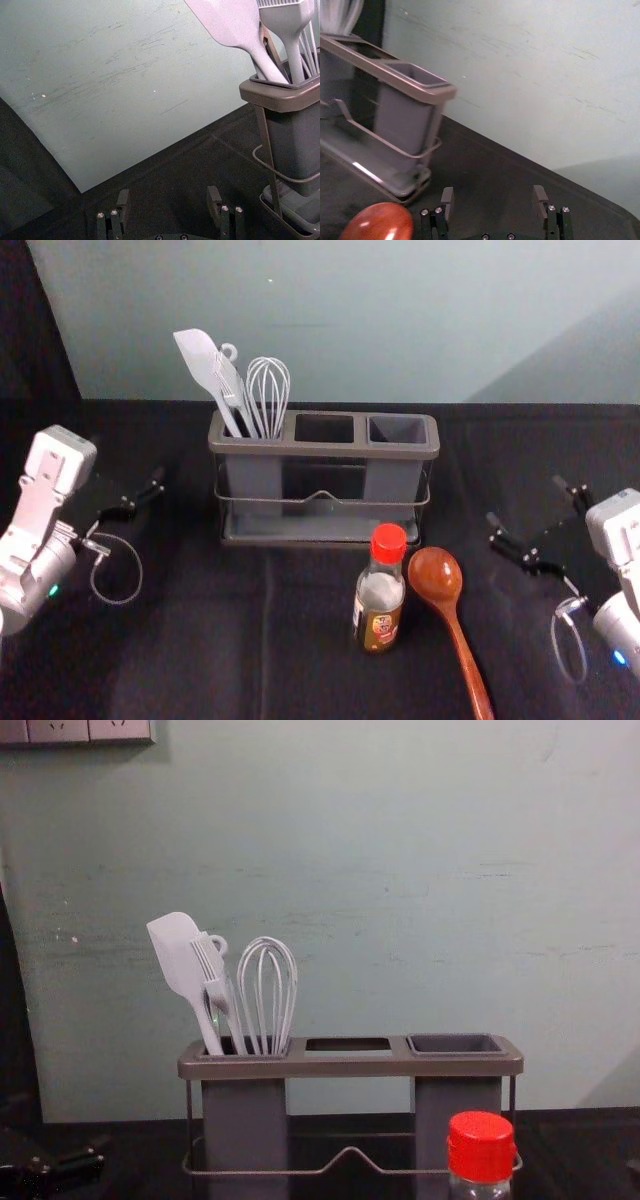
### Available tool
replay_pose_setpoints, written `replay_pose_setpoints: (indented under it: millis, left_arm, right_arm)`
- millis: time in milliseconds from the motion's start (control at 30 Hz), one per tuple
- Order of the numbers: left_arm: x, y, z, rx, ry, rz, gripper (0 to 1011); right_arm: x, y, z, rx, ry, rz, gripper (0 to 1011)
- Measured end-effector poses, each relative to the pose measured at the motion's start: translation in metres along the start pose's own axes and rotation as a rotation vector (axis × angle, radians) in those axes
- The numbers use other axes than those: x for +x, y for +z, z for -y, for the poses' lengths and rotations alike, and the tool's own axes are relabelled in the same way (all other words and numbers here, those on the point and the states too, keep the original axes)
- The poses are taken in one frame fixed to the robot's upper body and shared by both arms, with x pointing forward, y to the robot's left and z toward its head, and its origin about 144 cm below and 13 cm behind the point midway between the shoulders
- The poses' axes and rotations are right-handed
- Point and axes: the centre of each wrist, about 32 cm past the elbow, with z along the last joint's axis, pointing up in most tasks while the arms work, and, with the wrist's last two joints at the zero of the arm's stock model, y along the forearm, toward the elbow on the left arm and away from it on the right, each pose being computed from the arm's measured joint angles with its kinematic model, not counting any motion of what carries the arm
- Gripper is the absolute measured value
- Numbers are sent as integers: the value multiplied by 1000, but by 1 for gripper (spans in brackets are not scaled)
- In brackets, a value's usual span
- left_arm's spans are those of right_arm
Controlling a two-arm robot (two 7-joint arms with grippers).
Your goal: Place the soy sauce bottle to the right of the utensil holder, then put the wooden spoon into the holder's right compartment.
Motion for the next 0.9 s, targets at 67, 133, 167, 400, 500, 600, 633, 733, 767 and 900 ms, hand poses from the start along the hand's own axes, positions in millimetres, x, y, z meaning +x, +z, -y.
replay_pose_setpoints:
  millis: [67, 133, 167, 400, 500, 600, 633, 733, 767, 900]
  left_arm:
    - [0, 0, 0, 0, 0, 0, 1000]
    - [0, 0, 0, 0, 0, 0, 1000]
    - [0, 0, 0, 0, 0, 0, 1000]
    - [0, 0, 0, 0, 0, 0, 1000]
    - [0, 0, 0, 0, 0, 0, 1000]
    - [0, 0, 0, 0, 0, 0, 1000]
    - [0, 0, 0, 0, 0, 0, 1000]
    - [0, 0, 0, 0, 0, 0, 1000]
    - [0, 0, 0, 0, 0, 0, 1000]
    - [0, 0, 0, 0, 0, 0, 1000]
  right_arm:
    - [-4, 2, 6, 4, 4, -4, 1003]
    - [-11, 6, 14, 12, 8, -8, 1002]
    - [-14, 7, 17, 17, 8, -9, 1003]
    - [-34, 18, 35, 60, 26, -33, 1002]
    - [-40, 24, 40, 79, 38, -49, 1003]
    - [-48, 31, 46, 95, 63, -77, 1003]
    - [-48, 31, 46, 95, 63, -77, 1003]
    - [-56, 36, 50, 103, 98, -111, 1003]
    - [-57, 37, 50, 106, 109, -118, 1003]
    - [-65, 42, 51, 118, 156, -143, 1003]
